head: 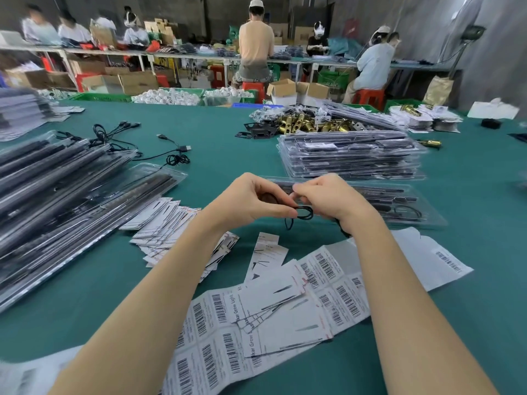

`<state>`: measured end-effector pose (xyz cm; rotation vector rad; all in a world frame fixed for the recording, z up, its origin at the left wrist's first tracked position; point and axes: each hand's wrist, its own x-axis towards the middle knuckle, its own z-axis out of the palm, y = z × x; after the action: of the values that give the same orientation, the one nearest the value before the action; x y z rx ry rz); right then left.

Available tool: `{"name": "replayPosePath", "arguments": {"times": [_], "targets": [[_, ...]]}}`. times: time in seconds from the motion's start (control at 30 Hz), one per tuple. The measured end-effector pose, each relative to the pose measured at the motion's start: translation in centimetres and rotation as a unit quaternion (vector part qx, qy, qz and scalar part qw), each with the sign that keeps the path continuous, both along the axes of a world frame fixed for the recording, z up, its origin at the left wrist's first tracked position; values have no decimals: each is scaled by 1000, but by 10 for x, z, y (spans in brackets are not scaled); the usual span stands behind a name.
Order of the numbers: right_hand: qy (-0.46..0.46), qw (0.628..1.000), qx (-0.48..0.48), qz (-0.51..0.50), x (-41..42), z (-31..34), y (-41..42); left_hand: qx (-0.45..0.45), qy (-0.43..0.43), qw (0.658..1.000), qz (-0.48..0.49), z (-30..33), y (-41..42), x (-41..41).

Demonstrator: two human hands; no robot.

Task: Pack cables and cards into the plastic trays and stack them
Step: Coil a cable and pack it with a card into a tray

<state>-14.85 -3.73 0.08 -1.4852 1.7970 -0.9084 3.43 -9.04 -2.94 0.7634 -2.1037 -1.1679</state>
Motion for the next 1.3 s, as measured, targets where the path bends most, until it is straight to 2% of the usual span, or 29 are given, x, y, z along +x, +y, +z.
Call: {"name": "replayPosePath", "arguments": {"times": [0.1,0.2,0.33,0.43,0.5,0.63,0.77,0.83,0.97,1.13,1.23,1.3], "targets": [[44,998,-20,37,11,13,1,4,-7,999,46,-2,-2,2],[91,993,-50,57,23,21,3,13,40,995,94,-4,-2,-1],[-20,997,-44,66,34,21,7,42,52,984,166,-6,-5,-3],[-147,987,-10,70,32,18,9,72,78,984,144,-5,-5,-1],[-196,979,-9,56,27,16,9,113,118,976,141,-5,-5,-2],[-203,978,23,43,19,11,9,231,202,948,86,0,-5,0],[-189,981,37,-10,16,1,8,300,193,934,-24,8,-4,7],[-173,984,42,-2,13,1,8,295,173,939,-37,10,-3,7],[-163,984,71,26,5,1,9,266,188,945,15,7,-3,5],[-160,977,118,81,-11,-3,14,248,185,951,-5,6,-4,5],[-111,984,133,50,-23,-1,16,247,187,951,-18,8,-3,8],[-112,987,111,4,-26,-2,13,237,171,956,-34,9,-2,9]]}}
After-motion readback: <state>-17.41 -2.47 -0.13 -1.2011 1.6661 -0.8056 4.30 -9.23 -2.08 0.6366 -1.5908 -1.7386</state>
